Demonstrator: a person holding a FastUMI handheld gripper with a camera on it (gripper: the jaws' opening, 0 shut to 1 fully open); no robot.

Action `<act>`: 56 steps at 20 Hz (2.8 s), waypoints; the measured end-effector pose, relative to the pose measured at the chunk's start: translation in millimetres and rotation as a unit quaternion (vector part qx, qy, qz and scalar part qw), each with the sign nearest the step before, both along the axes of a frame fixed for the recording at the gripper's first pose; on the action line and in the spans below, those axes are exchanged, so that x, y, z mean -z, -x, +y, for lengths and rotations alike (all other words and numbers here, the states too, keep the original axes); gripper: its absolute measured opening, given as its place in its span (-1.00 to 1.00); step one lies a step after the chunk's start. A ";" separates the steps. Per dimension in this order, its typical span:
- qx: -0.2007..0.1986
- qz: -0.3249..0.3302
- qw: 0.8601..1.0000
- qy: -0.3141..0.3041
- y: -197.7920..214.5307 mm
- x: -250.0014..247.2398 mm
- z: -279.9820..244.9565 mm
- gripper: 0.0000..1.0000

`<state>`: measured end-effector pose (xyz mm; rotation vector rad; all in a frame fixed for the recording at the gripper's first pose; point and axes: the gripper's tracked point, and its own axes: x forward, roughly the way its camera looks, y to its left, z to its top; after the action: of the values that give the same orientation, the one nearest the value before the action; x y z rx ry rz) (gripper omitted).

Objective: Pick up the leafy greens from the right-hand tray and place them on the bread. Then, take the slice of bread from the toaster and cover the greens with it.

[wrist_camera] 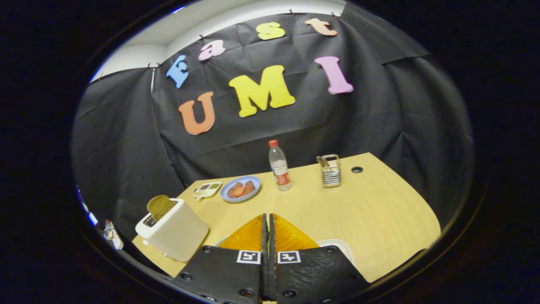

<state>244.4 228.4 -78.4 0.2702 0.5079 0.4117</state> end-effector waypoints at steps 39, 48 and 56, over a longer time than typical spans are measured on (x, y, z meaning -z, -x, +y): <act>-0.028 0.013 0.995 0.095 2.6 103.4 65.9 -0.93; 0.016 -0.043 0.993 0.112 -4.9 81.7 43.1 0.87; 0.089 -0.161 0.978 0.097 53.3 -3.2 55.4 0.92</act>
<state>191.0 283.8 -75.2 0.0557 0.2017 0.2226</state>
